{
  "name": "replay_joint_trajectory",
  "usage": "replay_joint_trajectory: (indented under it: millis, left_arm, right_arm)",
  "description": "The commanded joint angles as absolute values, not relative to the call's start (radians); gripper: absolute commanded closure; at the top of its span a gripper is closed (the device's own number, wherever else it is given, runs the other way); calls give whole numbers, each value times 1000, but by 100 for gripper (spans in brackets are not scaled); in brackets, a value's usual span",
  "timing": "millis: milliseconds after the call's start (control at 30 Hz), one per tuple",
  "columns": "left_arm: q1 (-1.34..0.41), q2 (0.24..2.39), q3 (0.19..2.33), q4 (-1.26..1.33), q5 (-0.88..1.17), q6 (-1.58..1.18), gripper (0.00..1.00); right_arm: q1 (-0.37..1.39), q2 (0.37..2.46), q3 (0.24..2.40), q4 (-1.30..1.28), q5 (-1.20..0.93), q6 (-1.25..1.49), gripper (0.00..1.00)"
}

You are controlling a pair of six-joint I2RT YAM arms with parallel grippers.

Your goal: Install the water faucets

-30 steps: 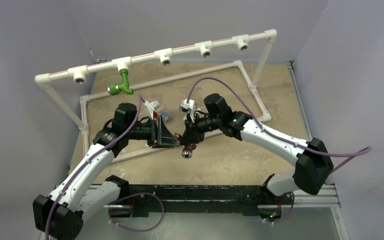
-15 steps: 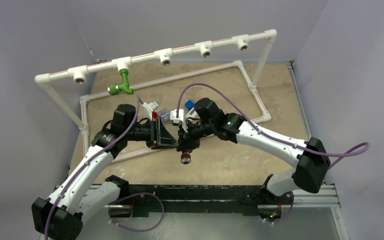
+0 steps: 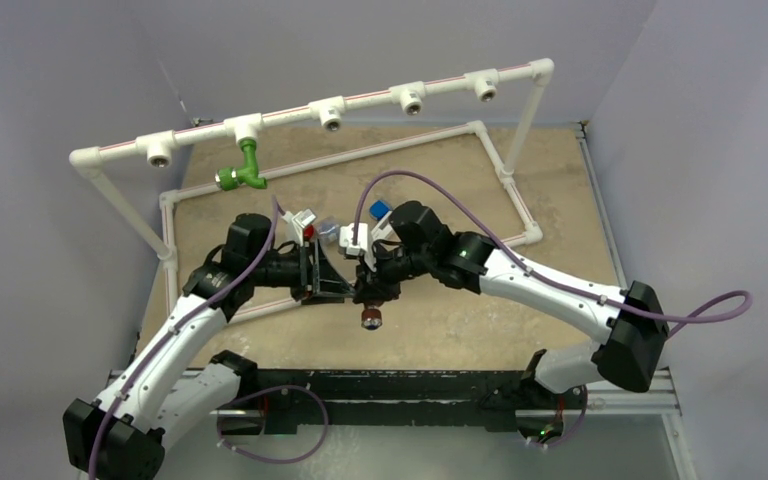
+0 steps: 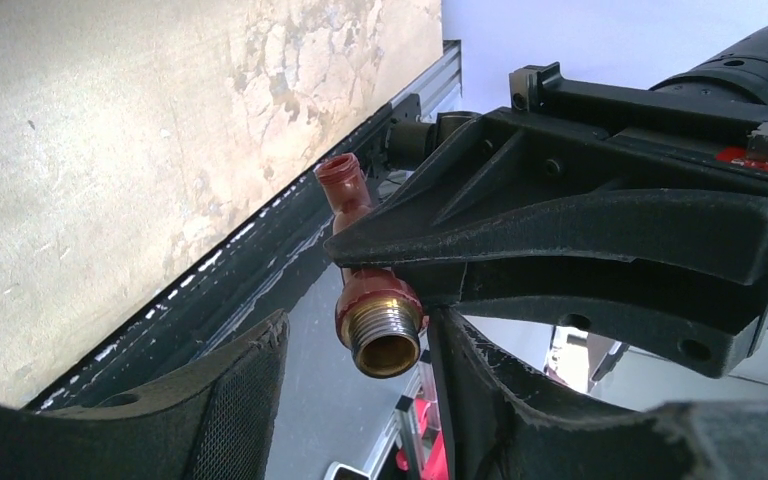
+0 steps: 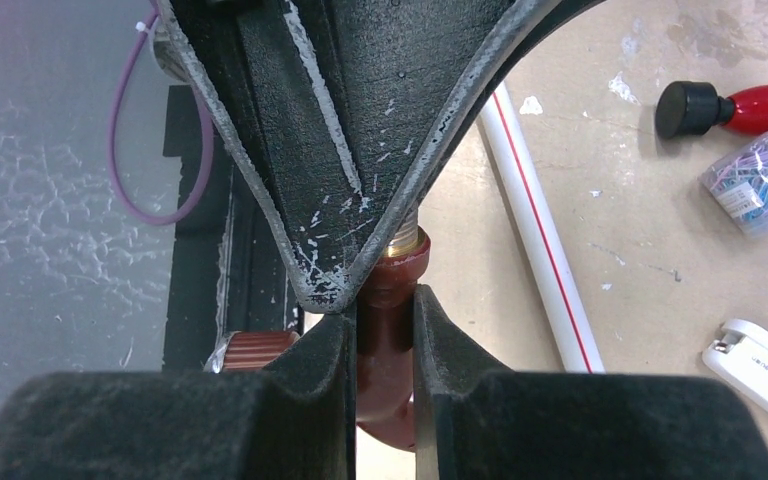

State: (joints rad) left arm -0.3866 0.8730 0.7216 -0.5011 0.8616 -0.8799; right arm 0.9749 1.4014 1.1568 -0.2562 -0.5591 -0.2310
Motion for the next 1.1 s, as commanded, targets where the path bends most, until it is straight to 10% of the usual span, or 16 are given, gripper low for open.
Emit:
replay_joint_trajectory:
  millis: [0,433,600,1067]
  left_arm:
    - [-389,882,721,-479,866,-892,48]
    - [-389,882,697,-458,886,-908,68]
    - [-389,891,681,-429,923,-915,100]
    - [-388,855,638,-340,976,-1030,100]
  right_arm:
    - [1000,1379,1179,-238,-538,-250,100]
    - [1034,1368,1168,-197,-518,-240,100]
    - [1037,1372,1160,-179,-513,-230,100]
    - [1037,1293,1119,-147,-428,-204,43]
